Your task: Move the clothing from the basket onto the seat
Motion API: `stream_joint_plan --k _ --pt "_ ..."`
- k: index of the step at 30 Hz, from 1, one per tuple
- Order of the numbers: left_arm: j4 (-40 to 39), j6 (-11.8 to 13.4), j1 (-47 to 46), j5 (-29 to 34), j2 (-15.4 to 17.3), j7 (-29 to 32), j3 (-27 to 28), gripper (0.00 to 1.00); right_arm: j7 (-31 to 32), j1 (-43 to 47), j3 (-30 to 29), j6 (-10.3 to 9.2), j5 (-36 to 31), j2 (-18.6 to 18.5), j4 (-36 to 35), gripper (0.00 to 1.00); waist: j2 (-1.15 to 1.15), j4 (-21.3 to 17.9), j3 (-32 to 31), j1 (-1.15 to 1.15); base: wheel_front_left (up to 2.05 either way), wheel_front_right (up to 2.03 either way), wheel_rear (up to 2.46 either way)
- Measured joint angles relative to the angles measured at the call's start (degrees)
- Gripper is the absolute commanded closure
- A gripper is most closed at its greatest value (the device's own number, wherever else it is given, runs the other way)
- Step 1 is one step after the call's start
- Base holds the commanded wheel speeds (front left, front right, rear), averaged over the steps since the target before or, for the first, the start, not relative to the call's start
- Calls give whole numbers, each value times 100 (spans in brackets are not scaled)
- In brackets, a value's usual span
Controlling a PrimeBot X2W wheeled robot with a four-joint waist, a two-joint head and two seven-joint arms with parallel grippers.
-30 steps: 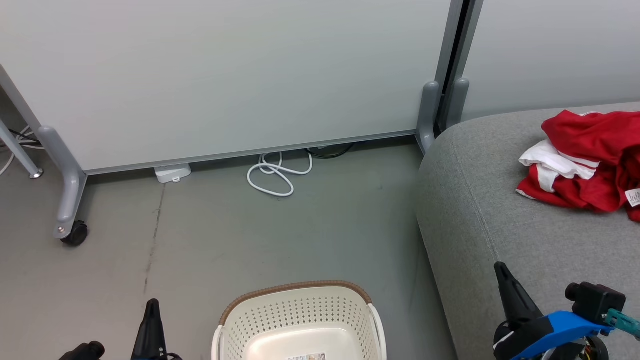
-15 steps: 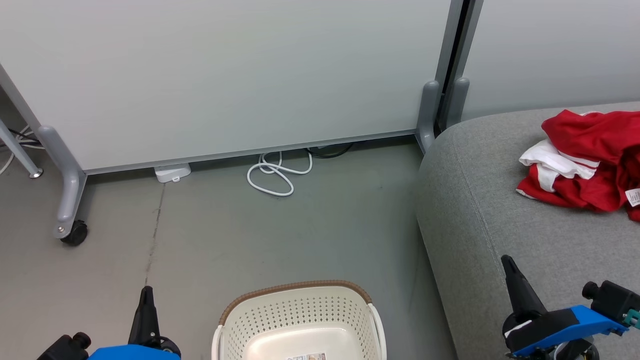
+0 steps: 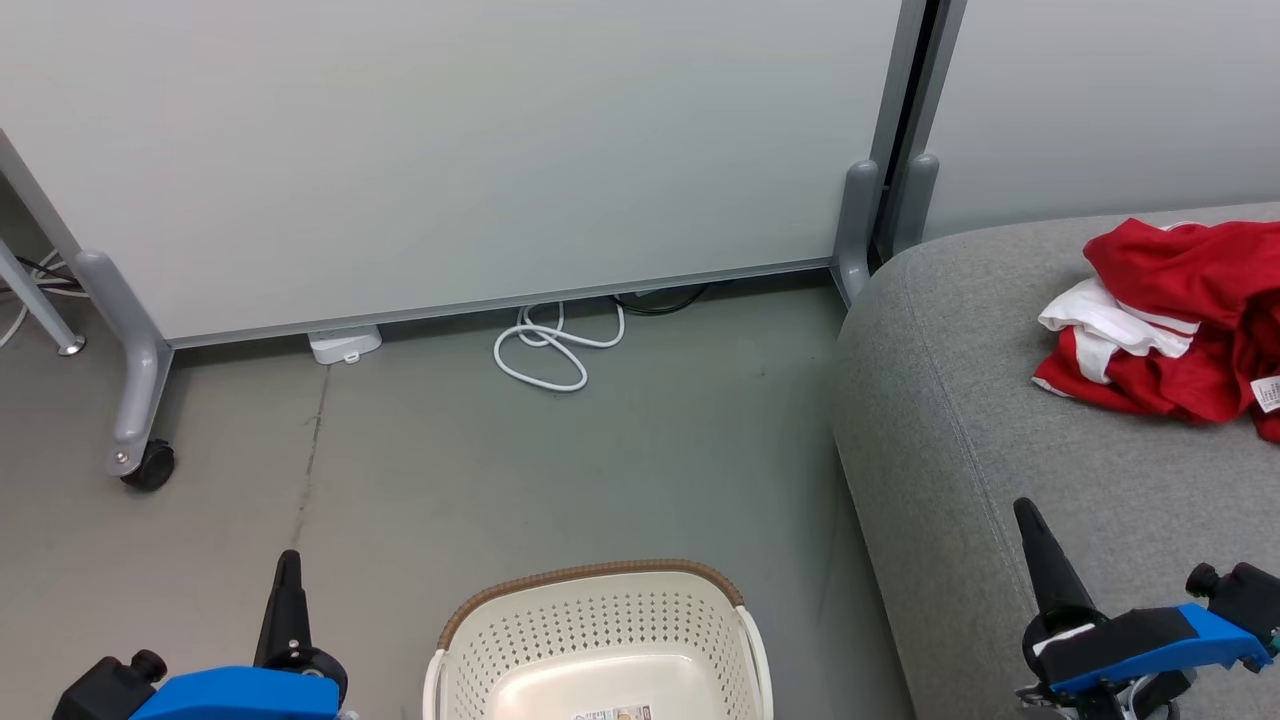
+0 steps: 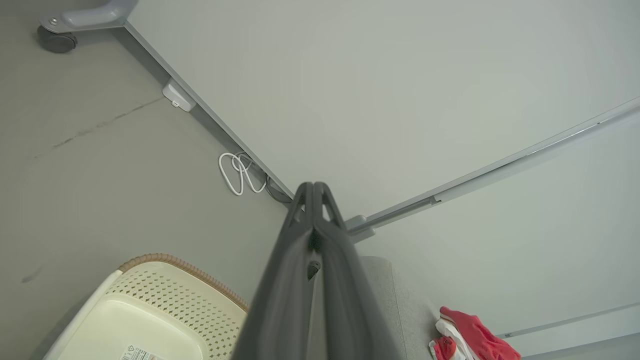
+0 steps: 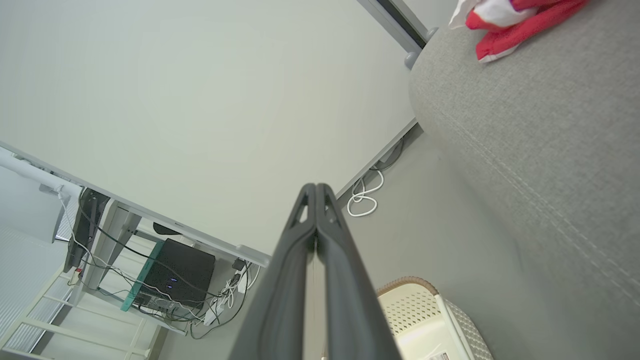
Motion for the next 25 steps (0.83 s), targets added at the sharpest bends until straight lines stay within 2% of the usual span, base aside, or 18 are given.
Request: stream_joint_plan --k 25 --pt "-103 0 -278 -1380 1 396 124 100 143 -142 -107 0 1575 0 14 100 0 -2 13 -1 0 0 0"
